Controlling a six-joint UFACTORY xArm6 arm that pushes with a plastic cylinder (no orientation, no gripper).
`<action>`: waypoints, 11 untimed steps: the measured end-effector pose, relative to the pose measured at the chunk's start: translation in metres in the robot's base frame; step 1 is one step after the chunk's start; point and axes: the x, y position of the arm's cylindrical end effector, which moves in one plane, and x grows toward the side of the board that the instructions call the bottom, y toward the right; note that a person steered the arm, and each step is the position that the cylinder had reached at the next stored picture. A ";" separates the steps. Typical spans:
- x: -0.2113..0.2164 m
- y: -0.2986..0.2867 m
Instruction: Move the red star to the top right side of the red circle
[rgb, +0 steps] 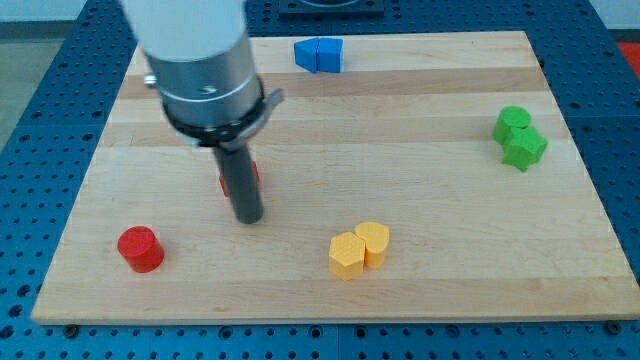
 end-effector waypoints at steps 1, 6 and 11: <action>-0.015 0.029; -0.077 -0.040; -0.055 -0.011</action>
